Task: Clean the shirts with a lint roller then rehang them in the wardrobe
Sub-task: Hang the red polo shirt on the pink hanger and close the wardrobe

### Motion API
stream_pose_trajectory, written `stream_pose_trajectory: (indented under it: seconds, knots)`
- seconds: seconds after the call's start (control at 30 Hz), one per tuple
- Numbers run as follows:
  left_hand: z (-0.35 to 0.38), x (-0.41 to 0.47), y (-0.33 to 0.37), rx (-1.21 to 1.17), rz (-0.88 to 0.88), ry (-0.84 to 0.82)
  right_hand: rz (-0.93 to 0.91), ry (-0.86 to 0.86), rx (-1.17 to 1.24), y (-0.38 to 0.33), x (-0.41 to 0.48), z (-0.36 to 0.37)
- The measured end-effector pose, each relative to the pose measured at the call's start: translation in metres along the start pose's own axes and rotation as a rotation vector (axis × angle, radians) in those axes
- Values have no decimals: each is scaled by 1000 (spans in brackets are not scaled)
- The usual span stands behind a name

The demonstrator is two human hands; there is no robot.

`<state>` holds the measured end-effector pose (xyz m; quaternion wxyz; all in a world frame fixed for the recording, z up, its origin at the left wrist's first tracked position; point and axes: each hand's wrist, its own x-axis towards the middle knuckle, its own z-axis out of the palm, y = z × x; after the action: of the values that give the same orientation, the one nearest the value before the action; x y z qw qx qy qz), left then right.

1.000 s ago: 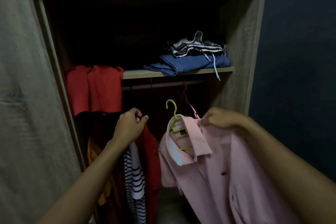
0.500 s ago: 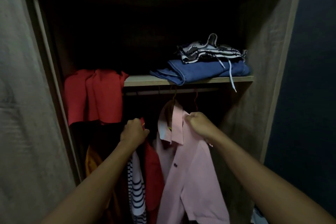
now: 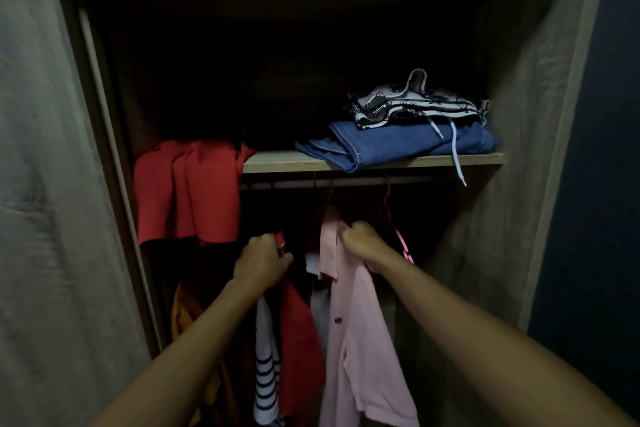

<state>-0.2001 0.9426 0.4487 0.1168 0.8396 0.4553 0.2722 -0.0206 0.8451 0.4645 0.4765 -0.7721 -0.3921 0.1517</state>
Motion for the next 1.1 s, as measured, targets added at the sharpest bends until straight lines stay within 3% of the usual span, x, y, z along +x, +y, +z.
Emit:
stream_pose_trajectory:
  seconds: [0.2, 0.37, 0.47, 0.57, 0.67, 0.73, 0.8, 0.87, 1.0, 1.1]
  knots:
    - [-23, -29, 25, -70, 292, 126, -30, -90, -29, 9, -3, -4]
    - [-70, -36, 44, -181, 477, 367, -109, -135, -145, 0, -12, -19]
    - [-110, -20, 52, -197, 513, 522, -222, -94, -154, -15, -17, -27]
    - [-146, 10, 51, -64, 408, 611, -360, -133, -160, -38, -32, -33]
    - [-172, 46, 37, 213, 77, 448, -463, -155, -167, -64, -53, -34]
    - [-182, 64, 24, 268, -122, 198, -506, -199, -117, -81, -65, -33]
    - [-187, 74, 17, 255, -202, 45, -542, -231, -107, -97, -76, -31]
    - [-190, 76, 18, 217, -198, 34, -574, -234, -89, -111, -83, -30]
    - [-194, 66, 15, 188, -69, 247, -629, -140, -48, -138, -82, -25]
    - [-197, 47, 8, 156, 76, 301, -646, -34, -20, -154, -72, -23]
